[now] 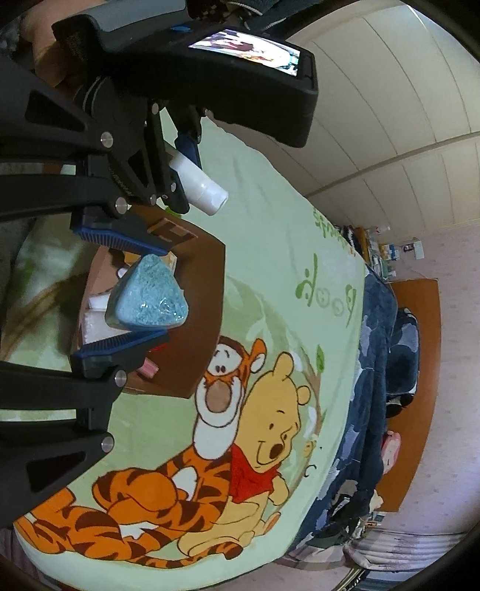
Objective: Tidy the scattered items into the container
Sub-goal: 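Open both tools to drop the tube and blue item into the box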
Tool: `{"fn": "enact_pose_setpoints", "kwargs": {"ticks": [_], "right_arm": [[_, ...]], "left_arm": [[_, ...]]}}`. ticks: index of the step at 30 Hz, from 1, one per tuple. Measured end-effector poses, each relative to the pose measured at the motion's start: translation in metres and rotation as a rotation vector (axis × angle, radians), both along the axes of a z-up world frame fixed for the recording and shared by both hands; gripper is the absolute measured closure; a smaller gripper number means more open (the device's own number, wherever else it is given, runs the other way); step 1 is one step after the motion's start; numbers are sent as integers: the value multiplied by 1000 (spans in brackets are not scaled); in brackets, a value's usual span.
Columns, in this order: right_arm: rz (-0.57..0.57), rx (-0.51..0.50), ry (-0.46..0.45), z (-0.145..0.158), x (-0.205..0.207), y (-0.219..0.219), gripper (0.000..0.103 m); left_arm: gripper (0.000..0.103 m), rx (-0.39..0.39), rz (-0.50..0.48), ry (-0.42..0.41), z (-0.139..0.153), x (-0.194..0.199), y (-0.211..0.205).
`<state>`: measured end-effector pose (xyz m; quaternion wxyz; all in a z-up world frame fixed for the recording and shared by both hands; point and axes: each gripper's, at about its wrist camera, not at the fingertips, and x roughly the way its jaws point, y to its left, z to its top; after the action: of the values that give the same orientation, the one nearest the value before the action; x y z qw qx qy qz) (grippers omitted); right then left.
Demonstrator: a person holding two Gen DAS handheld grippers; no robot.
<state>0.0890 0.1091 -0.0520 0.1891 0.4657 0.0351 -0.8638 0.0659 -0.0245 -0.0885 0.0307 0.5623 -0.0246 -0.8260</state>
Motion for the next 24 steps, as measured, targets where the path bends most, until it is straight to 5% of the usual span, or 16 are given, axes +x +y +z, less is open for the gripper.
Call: {"fn": "enact_pose_setpoints", "kwargs": {"ticks": [24], "right_arm": [[-13,12,-83,-26,-24,-3,62]], "left_arm": [[70,-12,-6,-105,-30,-18,-3]]}}
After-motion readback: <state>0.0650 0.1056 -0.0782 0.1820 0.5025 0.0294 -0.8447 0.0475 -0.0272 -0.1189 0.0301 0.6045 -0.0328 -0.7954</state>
